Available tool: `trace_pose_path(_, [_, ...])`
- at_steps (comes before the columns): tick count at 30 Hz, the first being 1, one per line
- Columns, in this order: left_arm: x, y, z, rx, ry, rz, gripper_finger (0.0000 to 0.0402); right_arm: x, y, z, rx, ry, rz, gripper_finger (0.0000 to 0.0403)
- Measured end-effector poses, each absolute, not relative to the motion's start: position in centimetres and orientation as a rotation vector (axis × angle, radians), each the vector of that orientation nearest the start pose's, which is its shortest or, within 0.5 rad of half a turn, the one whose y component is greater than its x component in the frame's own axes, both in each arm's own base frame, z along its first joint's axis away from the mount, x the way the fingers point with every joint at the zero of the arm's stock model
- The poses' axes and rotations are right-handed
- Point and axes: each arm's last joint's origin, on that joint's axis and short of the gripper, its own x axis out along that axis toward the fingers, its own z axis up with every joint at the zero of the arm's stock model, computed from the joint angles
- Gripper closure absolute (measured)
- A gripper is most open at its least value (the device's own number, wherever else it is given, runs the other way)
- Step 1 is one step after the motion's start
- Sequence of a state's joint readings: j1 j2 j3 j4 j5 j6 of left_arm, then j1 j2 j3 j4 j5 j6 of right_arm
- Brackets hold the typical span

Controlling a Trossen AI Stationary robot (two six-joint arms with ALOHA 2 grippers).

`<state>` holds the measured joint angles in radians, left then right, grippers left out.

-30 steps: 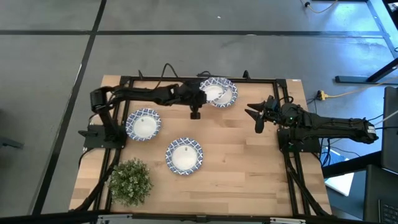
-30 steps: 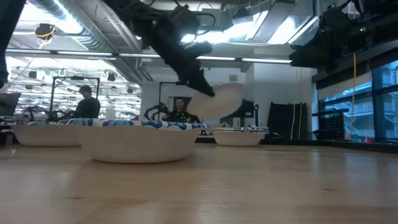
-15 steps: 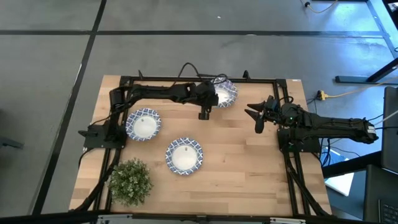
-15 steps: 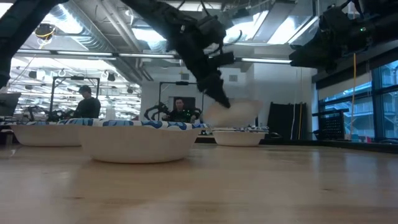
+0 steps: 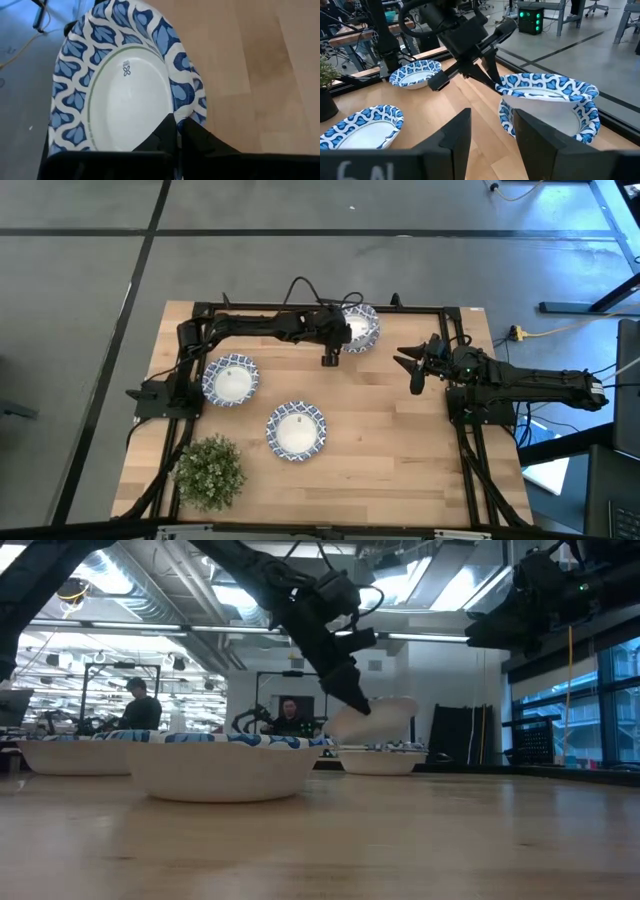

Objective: Nest bowls inside each other
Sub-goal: Stack the top middle bowl on the right bowl

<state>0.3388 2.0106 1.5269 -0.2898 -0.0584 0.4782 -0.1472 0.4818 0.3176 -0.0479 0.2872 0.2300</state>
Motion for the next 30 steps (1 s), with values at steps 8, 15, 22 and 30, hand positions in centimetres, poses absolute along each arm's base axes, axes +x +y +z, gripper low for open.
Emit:
trace_pose_path(8, [42.4, 14.6, 21.2, 0.326, 0.816, 0.14, 0.0344, 12.8, -2.7, 22.5, 0.21, 0.163, -0.455, 0.0253])
trace_pose_path(15, [42.6, 14.8, 20.5, 0.282, 0.823, 0.167, 0.0313, 12.8, -2.7, 22.5, 0.213, 0.163, -0.454, 0.0253])
trace_pose_path(22, [42.7, 14.9, 18.9, 0.284, 0.89, 0.198, 0.0327, 12.8, -2.7, 22.5, 0.215, 0.162, -0.455, 0.0253])
trace_pose_path(30, [43.3, 14.3, 17.3, 0.305, 0.925, 0.194, 0.0396, 12.8, -2.7, 22.5, 0.213, 0.165, -0.454, 0.0253])
